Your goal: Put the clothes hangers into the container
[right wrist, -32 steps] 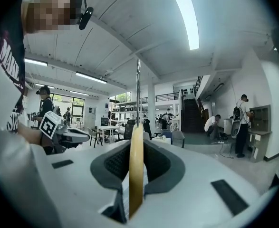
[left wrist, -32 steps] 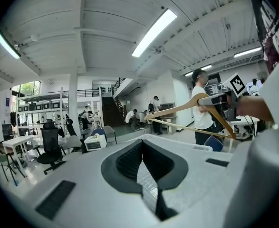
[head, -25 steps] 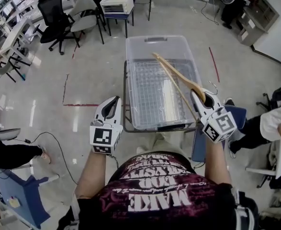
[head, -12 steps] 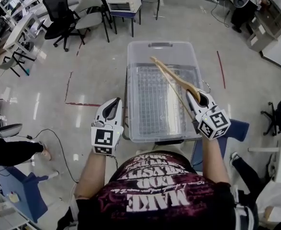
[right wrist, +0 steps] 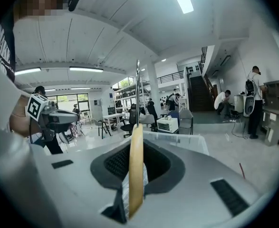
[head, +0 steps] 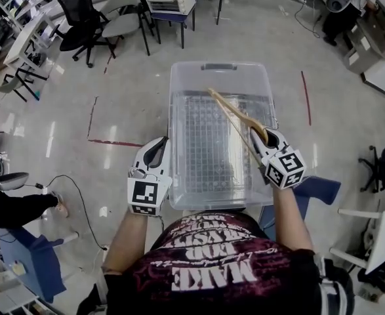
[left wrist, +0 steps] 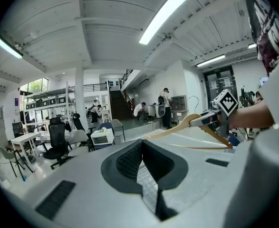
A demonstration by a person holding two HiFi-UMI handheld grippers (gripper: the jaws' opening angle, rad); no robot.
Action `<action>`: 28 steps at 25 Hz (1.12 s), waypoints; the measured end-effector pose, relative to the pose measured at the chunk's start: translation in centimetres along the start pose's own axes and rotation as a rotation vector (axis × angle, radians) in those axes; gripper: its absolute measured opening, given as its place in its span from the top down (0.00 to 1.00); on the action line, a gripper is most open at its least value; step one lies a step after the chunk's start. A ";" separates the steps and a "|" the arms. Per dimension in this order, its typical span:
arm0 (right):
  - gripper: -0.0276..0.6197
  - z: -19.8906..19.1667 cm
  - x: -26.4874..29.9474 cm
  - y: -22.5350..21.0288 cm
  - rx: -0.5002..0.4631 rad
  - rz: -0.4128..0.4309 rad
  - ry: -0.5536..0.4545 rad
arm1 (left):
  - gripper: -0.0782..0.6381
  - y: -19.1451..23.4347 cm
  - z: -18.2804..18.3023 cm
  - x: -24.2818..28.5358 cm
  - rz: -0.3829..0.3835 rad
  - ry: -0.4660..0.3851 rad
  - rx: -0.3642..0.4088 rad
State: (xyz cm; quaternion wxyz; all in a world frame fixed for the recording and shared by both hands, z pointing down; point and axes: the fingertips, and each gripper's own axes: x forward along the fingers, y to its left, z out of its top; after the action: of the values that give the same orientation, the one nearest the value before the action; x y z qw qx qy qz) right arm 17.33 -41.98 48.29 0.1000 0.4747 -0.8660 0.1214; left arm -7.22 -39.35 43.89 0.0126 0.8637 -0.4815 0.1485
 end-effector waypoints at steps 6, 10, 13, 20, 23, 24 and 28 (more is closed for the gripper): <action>0.86 -3.3 2.7 -2.1 0.040 0.012 0.062 | 0.88 -0.3 -0.7 1.8 0.007 0.025 -0.016; 0.86 -5.5 4.3 -2.1 0.057 0.026 0.100 | 0.88 -0.3 -1.6 1.9 0.013 0.049 -0.025; 0.86 -7.3 5.5 -2.1 0.078 0.034 0.134 | 0.88 -0.1 -1.9 2.0 0.011 0.064 -0.030; 0.86 -13.6 8.0 -1.7 0.163 0.066 0.230 | 0.88 -0.5 -3.2 1.8 0.015 0.093 -0.035; 0.86 -16.4 8.7 -1.9 0.225 0.071 0.279 | 0.88 -0.4 -3.3 1.4 0.022 0.104 -0.037; 0.86 -17.2 9.0 -2.1 0.255 0.075 0.290 | 0.88 -0.3 -3.3 1.3 0.025 0.104 -0.039; 0.86 -21.1 9.9 -2.4 0.363 0.076 0.345 | 0.88 -0.3 -3.7 1.0 0.036 0.115 -0.041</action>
State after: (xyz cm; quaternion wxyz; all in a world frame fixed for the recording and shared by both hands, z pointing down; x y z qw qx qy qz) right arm 15.40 -44.68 71.48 0.1548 0.4244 -0.8173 0.3578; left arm -7.37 -39.44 47.69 0.0552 0.8444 -0.4984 0.1883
